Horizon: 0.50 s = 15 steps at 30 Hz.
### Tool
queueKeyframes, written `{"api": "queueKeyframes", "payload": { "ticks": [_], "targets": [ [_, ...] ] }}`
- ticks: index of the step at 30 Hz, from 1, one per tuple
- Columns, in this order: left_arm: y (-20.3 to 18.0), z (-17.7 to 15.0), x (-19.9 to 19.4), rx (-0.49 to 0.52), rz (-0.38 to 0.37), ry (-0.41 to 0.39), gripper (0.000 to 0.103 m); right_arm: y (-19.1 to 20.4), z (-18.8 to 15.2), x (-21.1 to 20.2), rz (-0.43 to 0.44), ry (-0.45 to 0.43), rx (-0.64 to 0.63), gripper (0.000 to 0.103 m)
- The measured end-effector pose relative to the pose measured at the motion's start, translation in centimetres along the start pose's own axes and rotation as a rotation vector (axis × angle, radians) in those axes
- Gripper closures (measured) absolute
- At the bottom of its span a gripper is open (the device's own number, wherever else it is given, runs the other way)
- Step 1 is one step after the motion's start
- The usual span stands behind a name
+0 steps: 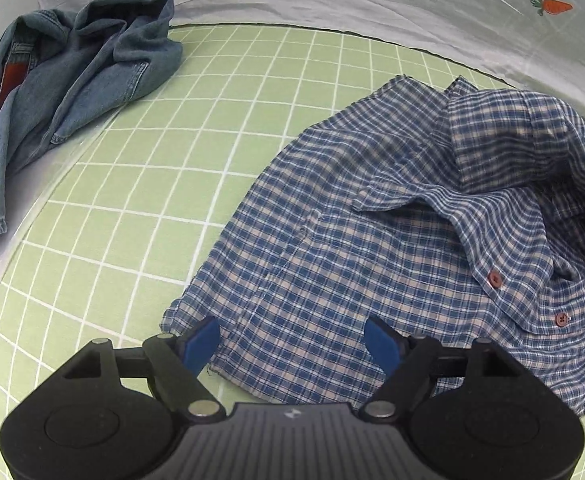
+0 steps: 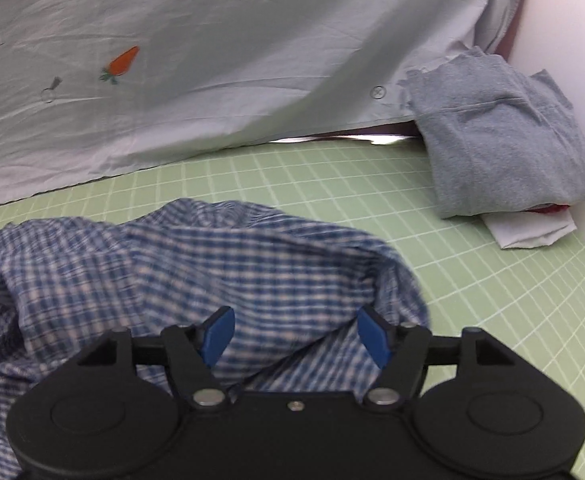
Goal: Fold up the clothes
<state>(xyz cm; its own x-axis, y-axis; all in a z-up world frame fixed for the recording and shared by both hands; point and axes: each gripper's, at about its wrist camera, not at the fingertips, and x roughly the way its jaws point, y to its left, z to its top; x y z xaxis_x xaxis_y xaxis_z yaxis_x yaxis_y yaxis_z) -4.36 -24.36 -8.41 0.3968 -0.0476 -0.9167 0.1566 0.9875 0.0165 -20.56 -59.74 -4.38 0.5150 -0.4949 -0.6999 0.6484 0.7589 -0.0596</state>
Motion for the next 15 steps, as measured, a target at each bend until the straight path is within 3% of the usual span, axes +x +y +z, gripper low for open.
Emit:
{"api": "queueKeyframes", "payload": {
  "ticks": [6, 8, 10, 12, 14, 15],
  "targets": [
    [0.0, -0.3, 0.0, 0.010, 0.004, 0.002, 0.021, 6.0, 0.2, -2.1, 0.174, -0.075, -0.110, 0.017],
    [0.2, -0.5, 0.3, 0.000, 0.008, 0.011, 0.021, 7.9, 0.4, -2.0, 0.193, -0.089, -0.183, 0.016],
    [0.4, -0.6, 0.5, -0.007, 0.008, 0.018, 0.021, 9.1, 0.6, -0.9, 0.142, -0.082, -0.250, 0.016],
    [0.5, -0.8, 0.7, -0.009, 0.009, 0.025, 0.021, 9.7, 0.8, 0.3, 0.075, -0.070, -0.294, 0.026],
    [0.7, -1.1, 1.0, -0.010, 0.016, 0.035, 0.021, 8.2, 1.5, 0.9, 0.046, -0.060, -0.233, 0.055],
    [0.8, -1.3, 1.1, -0.012, 0.020, 0.040, 0.021, 6.7, 1.8, 0.9, 0.038, -0.063, -0.166, 0.060]
  ]
}}
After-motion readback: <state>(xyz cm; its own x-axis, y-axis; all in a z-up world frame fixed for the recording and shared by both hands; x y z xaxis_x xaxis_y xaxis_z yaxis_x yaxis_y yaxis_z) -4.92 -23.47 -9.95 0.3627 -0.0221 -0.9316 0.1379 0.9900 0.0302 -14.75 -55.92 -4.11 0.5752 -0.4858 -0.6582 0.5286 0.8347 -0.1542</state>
